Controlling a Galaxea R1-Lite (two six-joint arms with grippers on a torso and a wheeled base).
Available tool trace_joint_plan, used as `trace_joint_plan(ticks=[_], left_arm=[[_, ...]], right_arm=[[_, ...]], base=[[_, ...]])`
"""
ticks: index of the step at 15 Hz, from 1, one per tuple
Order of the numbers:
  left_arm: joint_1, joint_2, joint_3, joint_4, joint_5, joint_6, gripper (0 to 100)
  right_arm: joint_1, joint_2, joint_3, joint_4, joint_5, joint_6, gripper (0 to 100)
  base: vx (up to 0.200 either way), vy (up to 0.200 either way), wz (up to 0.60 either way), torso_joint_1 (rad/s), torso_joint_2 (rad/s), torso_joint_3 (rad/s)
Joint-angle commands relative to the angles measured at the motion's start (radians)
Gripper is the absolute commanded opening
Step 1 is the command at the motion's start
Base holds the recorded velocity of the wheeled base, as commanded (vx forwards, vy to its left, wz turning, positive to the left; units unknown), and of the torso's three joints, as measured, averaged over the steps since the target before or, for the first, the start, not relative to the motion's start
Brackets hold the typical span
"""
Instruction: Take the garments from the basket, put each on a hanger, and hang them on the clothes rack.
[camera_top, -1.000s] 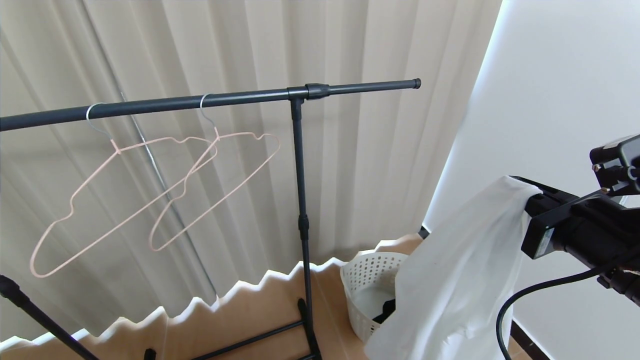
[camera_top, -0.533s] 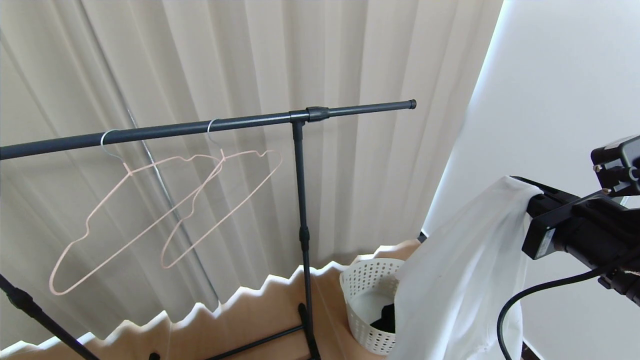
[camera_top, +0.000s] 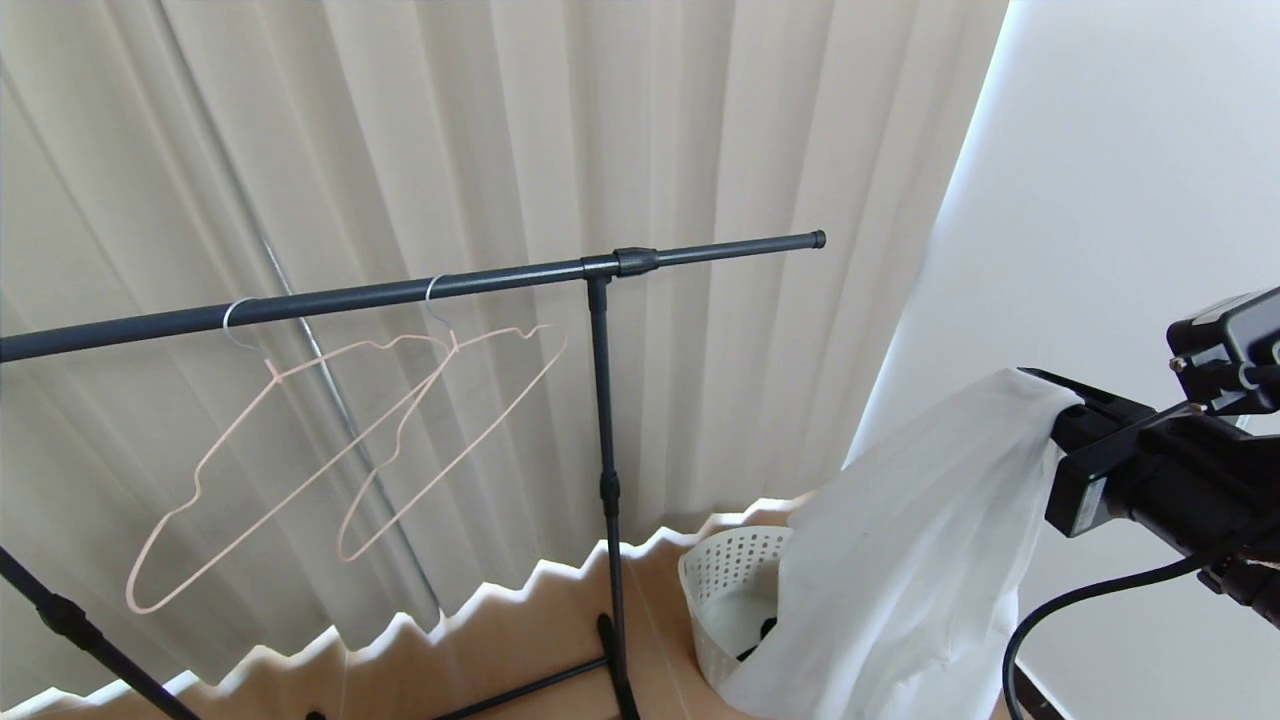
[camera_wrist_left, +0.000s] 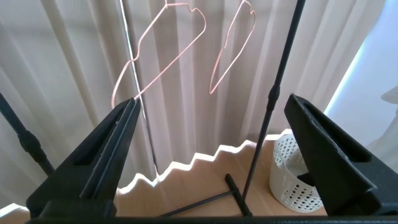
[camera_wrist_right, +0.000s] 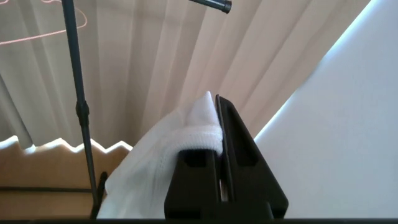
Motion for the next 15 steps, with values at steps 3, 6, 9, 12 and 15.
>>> trace_joint_plan(ticks=[3,6,9,12,15], left_arm=[[0.0,0.001,0.0,-0.001,0.001,0.003,100],[0.0,0.001,0.0,-0.003,0.001,0.003,100],[0.0,0.001,0.0,-0.001,-0.003,0.001,100],[0.0,0.001,0.0,-0.001,-0.003,0.0,100],[0.0,0.001,0.0,-0.001,-0.003,0.0,100]], right_arm=[[-0.005,-0.001,0.012,-0.001,-0.002,-0.011,0],[-0.005,-0.009,0.012,-0.001,-0.002,-0.011,0],[-0.005,-0.016,0.012,0.0,0.0,-0.014,0],[-0.005,-0.018,0.012,0.0,0.0,-0.014,0],[-0.005,-0.019,0.012,0.0,0.0,-0.014,0]], base=[[0.0,0.0,0.4,0.032,-0.07,-0.036],[0.0,0.0,0.6,0.004,-0.01,-0.004],[0.0,0.0,0.6,0.009,0.0,-0.002],[-0.067,0.0,0.0,-0.001,0.0,0.001],[-0.2,0.0,0.0,0.004,0.01,0.001]])
